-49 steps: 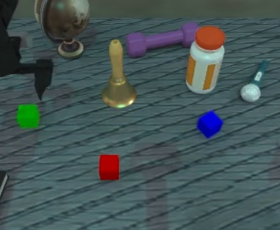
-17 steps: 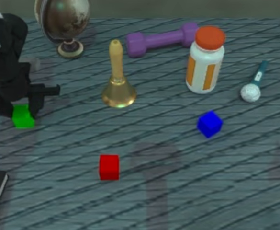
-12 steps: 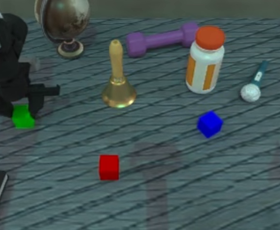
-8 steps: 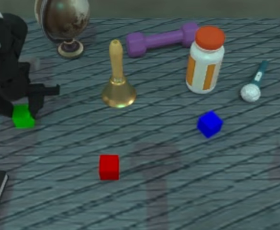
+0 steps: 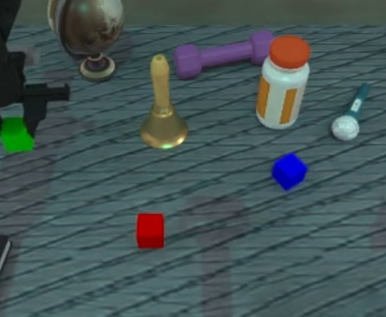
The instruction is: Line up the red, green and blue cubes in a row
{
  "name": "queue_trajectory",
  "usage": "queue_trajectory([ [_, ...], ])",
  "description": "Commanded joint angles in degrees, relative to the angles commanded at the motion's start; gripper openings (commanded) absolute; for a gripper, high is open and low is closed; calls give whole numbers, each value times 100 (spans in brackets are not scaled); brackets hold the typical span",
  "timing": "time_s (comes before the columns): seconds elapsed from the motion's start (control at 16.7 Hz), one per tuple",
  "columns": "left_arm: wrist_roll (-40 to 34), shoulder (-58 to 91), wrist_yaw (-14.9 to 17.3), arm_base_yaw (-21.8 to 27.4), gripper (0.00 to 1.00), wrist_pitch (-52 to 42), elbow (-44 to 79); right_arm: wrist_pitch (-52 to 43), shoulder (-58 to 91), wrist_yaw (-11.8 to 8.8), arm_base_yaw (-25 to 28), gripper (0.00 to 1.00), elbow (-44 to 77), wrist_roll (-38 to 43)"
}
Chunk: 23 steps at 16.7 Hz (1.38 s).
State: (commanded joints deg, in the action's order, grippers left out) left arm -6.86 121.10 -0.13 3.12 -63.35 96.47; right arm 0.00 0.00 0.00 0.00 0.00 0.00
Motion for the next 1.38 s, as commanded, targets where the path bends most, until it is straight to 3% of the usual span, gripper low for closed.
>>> queue_trajectory([
  [0.42, -203, 40, -11, 240, 0, -72, 85, 0, 0, 0, 0, 100, 0, 0],
  [0.6, -917, 107, -36, 985, 0, -201, 232, 0, 0, 0, 0, 100, 0, 0],
  [0.96, -3004, 134, -86, 3378, 0, -498, 450, 0, 0, 0, 0, 100, 0, 0],
  [1.08, -3581, 83, -105, 3974, 0, -545, 490, 0, 0, 0, 0, 100, 0, 0],
  [1.2, -3924, 19, -124, 4322, 0, -558, 505, 0, 0, 0, 0, 100, 0, 0],
  [1.38, -4029, -13, -132, 4428, 0, -555, 503, 0, 0, 0, 0, 100, 0, 0],
])
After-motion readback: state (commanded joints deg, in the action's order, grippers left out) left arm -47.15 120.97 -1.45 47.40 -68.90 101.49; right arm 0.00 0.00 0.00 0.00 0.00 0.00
